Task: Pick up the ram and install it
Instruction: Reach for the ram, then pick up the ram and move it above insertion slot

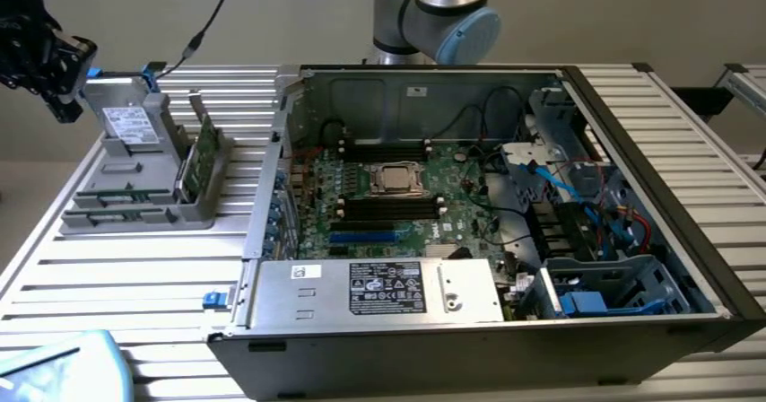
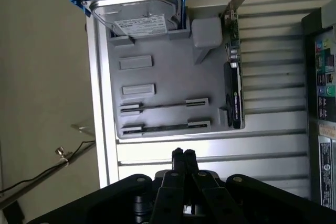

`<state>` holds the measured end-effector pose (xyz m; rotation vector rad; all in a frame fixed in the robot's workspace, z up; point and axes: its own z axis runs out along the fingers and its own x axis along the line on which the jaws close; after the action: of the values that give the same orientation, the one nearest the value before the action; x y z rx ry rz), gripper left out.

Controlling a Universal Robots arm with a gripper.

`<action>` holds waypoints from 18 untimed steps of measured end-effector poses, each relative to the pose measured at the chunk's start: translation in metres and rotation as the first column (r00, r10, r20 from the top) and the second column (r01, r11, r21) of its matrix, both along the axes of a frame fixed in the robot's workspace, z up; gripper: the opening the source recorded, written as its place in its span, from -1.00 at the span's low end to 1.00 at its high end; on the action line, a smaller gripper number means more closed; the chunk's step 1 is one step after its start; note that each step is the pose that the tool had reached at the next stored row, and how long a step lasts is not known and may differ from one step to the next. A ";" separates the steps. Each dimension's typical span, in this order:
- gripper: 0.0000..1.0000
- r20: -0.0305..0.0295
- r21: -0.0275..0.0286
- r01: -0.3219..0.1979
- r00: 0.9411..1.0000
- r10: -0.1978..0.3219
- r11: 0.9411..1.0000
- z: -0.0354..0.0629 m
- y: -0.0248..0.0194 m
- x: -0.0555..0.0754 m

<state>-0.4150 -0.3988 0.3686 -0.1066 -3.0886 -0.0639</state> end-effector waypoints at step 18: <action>-0.79 -0.013 0.002 -0.020 1.000 0.020 1.000 -0.0023 0.0000 0.000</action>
<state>-0.4150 -0.3988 0.3663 -0.0763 -3.0759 -0.0654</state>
